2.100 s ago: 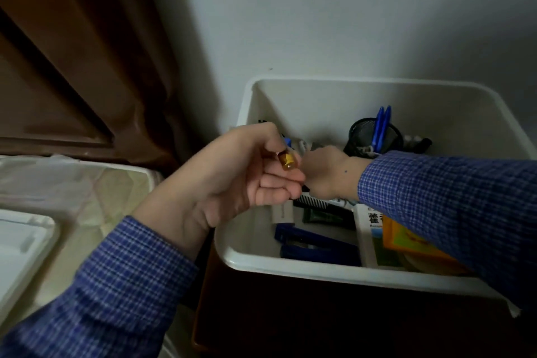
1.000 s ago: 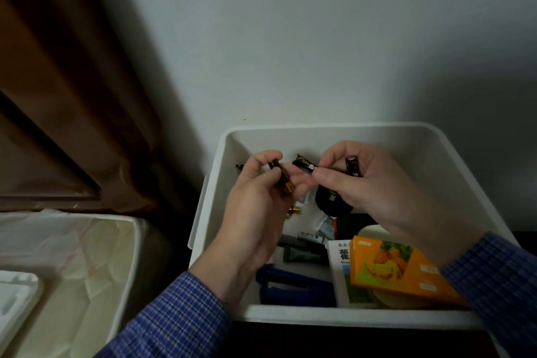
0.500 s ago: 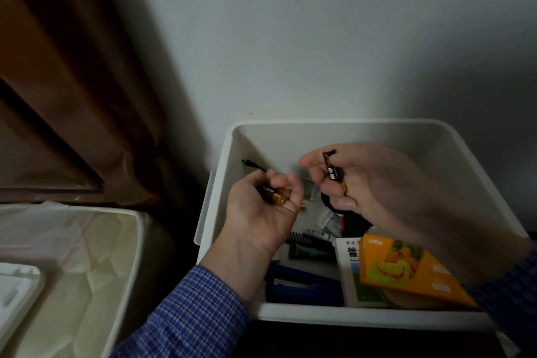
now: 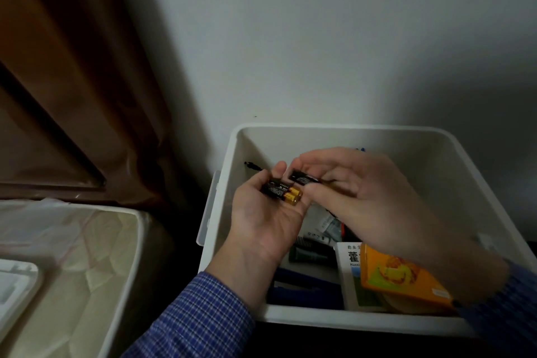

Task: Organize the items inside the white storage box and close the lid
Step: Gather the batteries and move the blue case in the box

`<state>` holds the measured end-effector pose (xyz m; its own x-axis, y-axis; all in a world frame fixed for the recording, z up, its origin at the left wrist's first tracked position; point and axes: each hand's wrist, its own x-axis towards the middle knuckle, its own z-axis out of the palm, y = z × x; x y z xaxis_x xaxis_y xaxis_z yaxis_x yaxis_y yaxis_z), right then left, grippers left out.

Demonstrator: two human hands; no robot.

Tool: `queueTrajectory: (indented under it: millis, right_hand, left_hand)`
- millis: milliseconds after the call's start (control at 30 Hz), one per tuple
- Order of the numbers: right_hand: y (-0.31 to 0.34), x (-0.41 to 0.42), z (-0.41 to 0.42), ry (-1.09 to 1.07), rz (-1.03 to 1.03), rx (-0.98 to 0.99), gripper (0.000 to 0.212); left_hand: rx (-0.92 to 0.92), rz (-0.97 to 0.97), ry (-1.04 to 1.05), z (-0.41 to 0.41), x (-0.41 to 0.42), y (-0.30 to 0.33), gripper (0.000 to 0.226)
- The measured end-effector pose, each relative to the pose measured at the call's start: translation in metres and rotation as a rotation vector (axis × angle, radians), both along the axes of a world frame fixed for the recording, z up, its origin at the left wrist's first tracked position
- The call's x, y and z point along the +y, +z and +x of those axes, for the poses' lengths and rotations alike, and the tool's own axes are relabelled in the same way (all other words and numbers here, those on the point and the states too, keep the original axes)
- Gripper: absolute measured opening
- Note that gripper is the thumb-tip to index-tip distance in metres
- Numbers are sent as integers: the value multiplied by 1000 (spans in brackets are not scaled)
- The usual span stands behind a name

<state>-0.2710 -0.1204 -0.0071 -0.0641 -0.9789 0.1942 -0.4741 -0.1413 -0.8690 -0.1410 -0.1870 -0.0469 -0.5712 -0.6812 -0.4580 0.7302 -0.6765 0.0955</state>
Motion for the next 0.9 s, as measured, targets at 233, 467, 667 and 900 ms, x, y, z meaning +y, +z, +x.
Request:
queueTrajectory:
  millis: [233, 467, 667, 900]
  right_hand:
    - [-7, -12, 39, -52, -111, 530, 10]
    - [15, -44, -26, -124, 104, 323, 15]
    - [-63, -74, -1, 225, 524, 867, 3]
    - [-116, -99, 27, 434, 503, 1346, 30]
  left_hand:
    - [-23, 40, 6, 5, 6, 4, 45]
    - [15, 112, 96, 23, -16, 5, 25]
    - [54, 38, 67, 27, -14, 12, 20]
    - [88, 39, 92, 29, -8, 7, 20]
